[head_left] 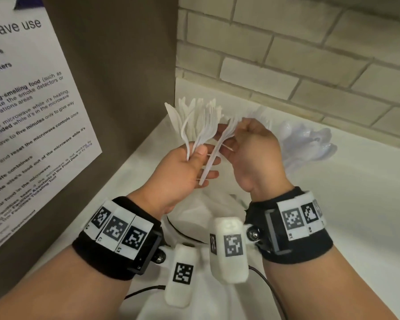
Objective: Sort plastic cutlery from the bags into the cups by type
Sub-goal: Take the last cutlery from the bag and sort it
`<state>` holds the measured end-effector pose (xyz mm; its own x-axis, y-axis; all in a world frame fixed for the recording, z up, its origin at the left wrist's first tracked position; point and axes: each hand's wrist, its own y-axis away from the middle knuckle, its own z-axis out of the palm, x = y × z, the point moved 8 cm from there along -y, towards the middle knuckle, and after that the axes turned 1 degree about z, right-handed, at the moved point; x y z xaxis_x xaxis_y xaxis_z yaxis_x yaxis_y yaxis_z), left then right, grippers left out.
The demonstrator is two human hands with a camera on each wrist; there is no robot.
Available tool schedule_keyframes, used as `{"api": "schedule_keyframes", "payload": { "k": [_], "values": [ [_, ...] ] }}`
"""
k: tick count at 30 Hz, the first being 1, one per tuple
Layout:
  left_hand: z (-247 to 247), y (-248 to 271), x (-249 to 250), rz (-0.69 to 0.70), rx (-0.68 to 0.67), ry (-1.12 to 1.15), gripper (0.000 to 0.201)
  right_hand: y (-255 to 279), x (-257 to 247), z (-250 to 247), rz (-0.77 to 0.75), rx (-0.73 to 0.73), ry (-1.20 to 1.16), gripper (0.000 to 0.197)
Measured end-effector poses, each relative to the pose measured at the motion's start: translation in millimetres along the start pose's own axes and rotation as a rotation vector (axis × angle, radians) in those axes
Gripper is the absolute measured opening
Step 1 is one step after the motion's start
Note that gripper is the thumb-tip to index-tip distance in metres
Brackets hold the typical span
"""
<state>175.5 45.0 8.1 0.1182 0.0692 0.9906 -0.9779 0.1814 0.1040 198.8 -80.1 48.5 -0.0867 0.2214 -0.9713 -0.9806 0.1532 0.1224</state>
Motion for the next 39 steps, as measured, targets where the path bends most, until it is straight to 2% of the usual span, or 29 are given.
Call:
{"api": "schedule_keyframes", "payload": {
  "k": [2, 4, 7, 10, 11, 14, 17, 21, 22, 27, 29, 31, 34, 36, 39],
  "values": [
    [-2.1, -0.8, -0.7, -0.002, 0.033, -0.038, 0.028, -1.5, -6.5, -5.0, -0.065, 0.048, -0.069, 0.027],
    [-2.2, -0.6, -0.9, -0.003, 0.037, -0.057, 0.025, -2.9, -8.3, -6.5, -0.094, 0.056, -0.039, 0.029],
    [0.7, 1.1, 0.5, -0.009, 0.019, -0.054, 0.024, -0.6, -3.3, 3.6, -0.047, -0.044, 0.117, 0.039],
    [5.6, 0.6, -1.3, -0.013, -0.032, -0.063, 0.021, 4.5, 1.8, 18.4, -0.035, -0.186, 0.195, 0.019],
    [8.0, 0.2, -2.7, -0.019, -0.061, -0.063, 0.022, 4.8, 3.7, 20.3, -0.025, -0.208, 0.202, 0.018],
    [13.5, 0.3, -9.9, -0.057, -0.162, 0.025, 0.029, 4.5, 3.5, 19.5, 0.013, -0.241, 0.124, 0.024],
    [16.9, 4.5, -18.0, -0.133, -0.290, 0.145, 0.042, 7.4, -1.3, 22.1, 0.043, -0.343, -0.002, 0.026],
    [21.4, 9.5, -24.3, -0.212, -0.462, 0.180, 0.087, 15.5, 1.9, 32.5, 0.170, -0.560, -0.165, 0.029],
    [23.8, 11.3, -23.3, -0.221, -0.505, 0.186, 0.092, 18.0, 3.0, 34.5, 0.193, -0.611, -0.183, 0.029],
    [31.7, 17.8, -22.5, -0.288, -0.611, 0.297, 0.080, 26.8, 9.0, 35.5, 0.171, -0.726, -0.185, 0.037],
    [35.1, 16.9, -25.1, -0.298, -0.617, 0.301, 0.077, 24.0, 12.2, 32.6, 0.127, -0.704, -0.133, 0.046],
    [36.8, 14.9, -29.7, -0.316, -0.597, 0.244, 0.073, 21.0, 13.9, 29.0, 0.111, -0.670, -0.125, 0.040],
    [31.6, 12.2, -32.7, -0.312, -0.491, 0.051, 0.046, 14.3, 8.5, 15.1, 0.091, -0.554, -0.119, 0.028],
    [25.0, 9.3, -24.5, -0.242, -0.402, -0.075, 0.043, 4.0, -7.5, -3.4, 0.004, -0.416, -0.121, 0.027],
    [6.9, -2.1, -1.7, -0.038, -0.181, -0.248, 0.025, -14.2, -52.5, -38.3, -0.263, -0.182, -0.126, 0.032]
  ]
}}
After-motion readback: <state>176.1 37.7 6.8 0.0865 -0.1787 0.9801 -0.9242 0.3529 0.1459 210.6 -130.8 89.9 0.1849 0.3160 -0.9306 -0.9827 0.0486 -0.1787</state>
